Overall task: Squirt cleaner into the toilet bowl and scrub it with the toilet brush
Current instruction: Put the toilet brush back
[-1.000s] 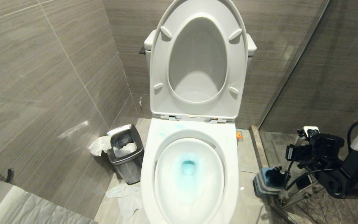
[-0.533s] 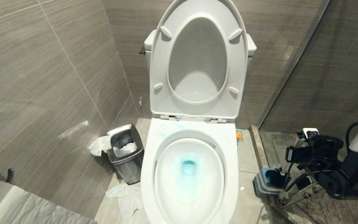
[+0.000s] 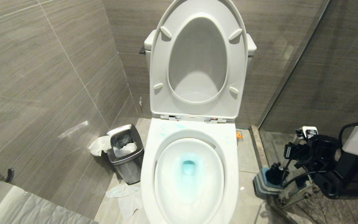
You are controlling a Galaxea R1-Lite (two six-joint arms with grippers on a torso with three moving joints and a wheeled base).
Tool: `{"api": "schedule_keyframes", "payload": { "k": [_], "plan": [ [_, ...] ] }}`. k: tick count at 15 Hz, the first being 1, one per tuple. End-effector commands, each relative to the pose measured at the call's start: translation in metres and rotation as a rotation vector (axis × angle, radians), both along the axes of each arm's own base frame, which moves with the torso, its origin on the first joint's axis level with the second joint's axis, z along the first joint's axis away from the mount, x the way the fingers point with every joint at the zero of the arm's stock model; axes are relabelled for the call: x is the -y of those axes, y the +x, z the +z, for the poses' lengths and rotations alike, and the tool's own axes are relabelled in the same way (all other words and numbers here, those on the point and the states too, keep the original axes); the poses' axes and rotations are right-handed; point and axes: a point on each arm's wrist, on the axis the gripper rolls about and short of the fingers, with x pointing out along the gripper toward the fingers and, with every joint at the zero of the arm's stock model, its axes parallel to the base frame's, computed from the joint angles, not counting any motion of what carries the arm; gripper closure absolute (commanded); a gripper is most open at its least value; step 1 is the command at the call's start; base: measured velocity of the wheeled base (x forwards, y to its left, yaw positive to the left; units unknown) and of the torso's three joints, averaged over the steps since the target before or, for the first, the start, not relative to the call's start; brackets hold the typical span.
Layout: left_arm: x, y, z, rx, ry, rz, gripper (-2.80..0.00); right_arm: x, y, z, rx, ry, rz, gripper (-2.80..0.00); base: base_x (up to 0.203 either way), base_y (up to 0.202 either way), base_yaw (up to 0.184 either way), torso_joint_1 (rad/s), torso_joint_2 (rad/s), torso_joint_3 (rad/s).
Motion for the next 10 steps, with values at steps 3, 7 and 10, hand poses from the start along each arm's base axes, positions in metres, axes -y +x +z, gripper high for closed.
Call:
{"api": "schedule_keyframes", "payload": {
  "k": [3,7,10],
  "plan": [
    [0.000,0.000,0.000,-0.002,0.001,0.001,0.00,0.000,0.004,-0.012,-0.007,-0.002,0.001,0.00,0.000,0.000,0.000,0.000,0.00,0.000],
    [0.000,0.000,0.000,-0.002,0.002,0.001,0.00,-0.001,0.004,-0.018,-0.023,0.000,0.006,0.00,0.000,0.000,0.000,0.000,0.00,0.000],
    [0.000,0.000,0.000,-0.002,0.003,-0.001,0.00,-0.002,0.003,-0.025,-0.042,0.002,0.009,0.00,0.000,0.000,0.000,0.000,0.00,0.000]
  ]
}}
